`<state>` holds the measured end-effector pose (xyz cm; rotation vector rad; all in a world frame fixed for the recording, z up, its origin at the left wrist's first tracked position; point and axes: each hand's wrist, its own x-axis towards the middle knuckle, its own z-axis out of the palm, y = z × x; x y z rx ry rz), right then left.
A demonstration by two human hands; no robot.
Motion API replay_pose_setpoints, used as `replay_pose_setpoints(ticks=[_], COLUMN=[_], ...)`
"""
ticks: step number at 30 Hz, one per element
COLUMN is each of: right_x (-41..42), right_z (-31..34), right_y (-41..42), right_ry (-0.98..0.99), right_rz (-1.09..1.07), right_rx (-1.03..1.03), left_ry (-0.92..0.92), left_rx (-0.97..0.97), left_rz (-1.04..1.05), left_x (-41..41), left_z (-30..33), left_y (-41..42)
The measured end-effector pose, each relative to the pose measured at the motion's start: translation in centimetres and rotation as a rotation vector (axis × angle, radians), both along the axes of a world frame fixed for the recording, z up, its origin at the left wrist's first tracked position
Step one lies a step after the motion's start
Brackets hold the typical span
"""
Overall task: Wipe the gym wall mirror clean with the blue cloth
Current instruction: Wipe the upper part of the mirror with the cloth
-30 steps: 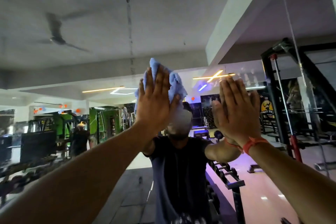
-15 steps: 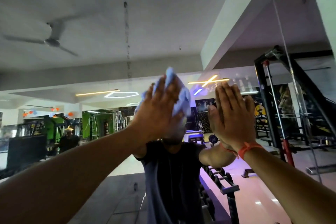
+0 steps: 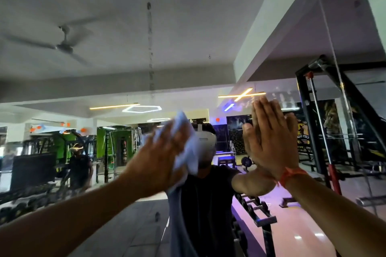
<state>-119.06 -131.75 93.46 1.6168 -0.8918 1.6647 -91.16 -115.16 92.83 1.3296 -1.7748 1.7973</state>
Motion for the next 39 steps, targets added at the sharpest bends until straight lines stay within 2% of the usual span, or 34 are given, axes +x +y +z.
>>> replay_pose_setpoints(ticks=[2,3,4,5,6,7,9,10,11,12,15,16,18,19,20,22,23,24,26,28,30,33,34,35,38,39], right_x=[-0.1,0.0,0.1,0.2,0.2,0.3,0.2,0.1,0.0,0.1,-0.1,0.0,0.1,0.1,0.2,0.1,0.1,0.1,0.1,-0.1,0.0,0.0,0.0,0.0,0.0,0.0], right_z=[0.1,0.0,-0.1,-0.1,-0.1,0.0,0.0,0.0,0.0,-0.1,0.0,0.0,-0.1,-0.1,-0.1,-0.1,-0.1,-0.1,-0.1,0.0,0.0,0.0,0.0,0.0,-0.1,-0.1], right_y=[0.1,0.1,0.1,0.1,0.1,0.1,0.2,0.1,0.1,0.2,0.5,0.5,0.5,0.4,0.4,0.2,0.2,0.2,0.3,0.4,0.6,0.6,0.6,0.6,0.6,0.6], right_ry=[0.007,0.008,0.005,0.000,-0.008,-0.013,-0.017,-0.014,-0.008,-0.002,0.002,-0.001,-0.012,-0.016,-0.016,-0.012,-0.008,-0.007,-0.008,0.001,0.003,0.002,0.007,0.011,0.013,0.013], right_rz=[0.006,0.004,0.002,0.006,0.012,0.015,0.016,0.014,0.012,0.014,0.022,0.027,0.028,0.024,0.022,0.029,0.029,0.025,0.011,0.012,0.027,0.027,0.022,0.018,0.024,0.022], right_rx=[0.011,0.006,-0.001,-0.005,-0.006,-0.006,-0.006,-0.006,-0.007,-0.005,0.001,0.004,0.004,0.001,0.001,0.011,0.017,0.018,0.012,0.019,0.029,0.038,0.039,0.037,0.033,0.033], left_ry=[-0.409,-0.547,-0.625,-0.626,-0.543,-0.361,0.179,0.381,0.452,0.372,-0.298,-0.448,-0.567,-0.513,-0.358,0.166,0.360,0.428,0.285,0.050,-0.092,-0.273,-0.270,-0.190,0.256,0.303], left_rx=[0.193,0.245,0.257,0.244,0.177,0.069,-0.136,-0.178,-0.157,-0.099,0.160,0.220,0.215,0.144,0.030,-0.164,-0.209,-0.233,-0.215,-0.122,-0.010,0.093,0.071,0.028,-0.099,-0.099], left_rz=[0.090,0.109,0.113,0.124,0.117,0.074,-0.039,-0.080,-0.090,-0.071,0.008,0.027,0.057,0.055,0.028,-0.079,-0.140,-0.169,-0.115,-0.037,0.015,0.120,0.137,0.133,0.059,0.043], left_x=[1.1,1.8,2.4,2.5,2.5,2.3,0.4,-0.9,-2.1,-2.9,-2.6,-1.9,-1.0,-0.9,-1.1,-2.2,-2.9,-3.4,-3.5,-2.7,-0.8,1.9,2.3,2.5,0.8,0.2], left_z=[-1.8,-1.2,0.1,1.7,3.3,4.5,5.3,4.6,3.3,1.9,-0.4,0.8,4.2,6.0,7.5,8.9,8.6,7.6,4.3,-0.2,-3.7,-3.1,-1.8,-0.4,1.4,0.7], left_y=[0.6,1.0,1.2,1.2,1.1,0.8,0.4,-0.2,-0.9,-1.5,-1.8,-1.5,-1.2,-1.4,-1.6,-1.5,-1.5,-1.7,-2.0,-1.3,-0.4,0.9,1.0,1.1,1.1,0.7])
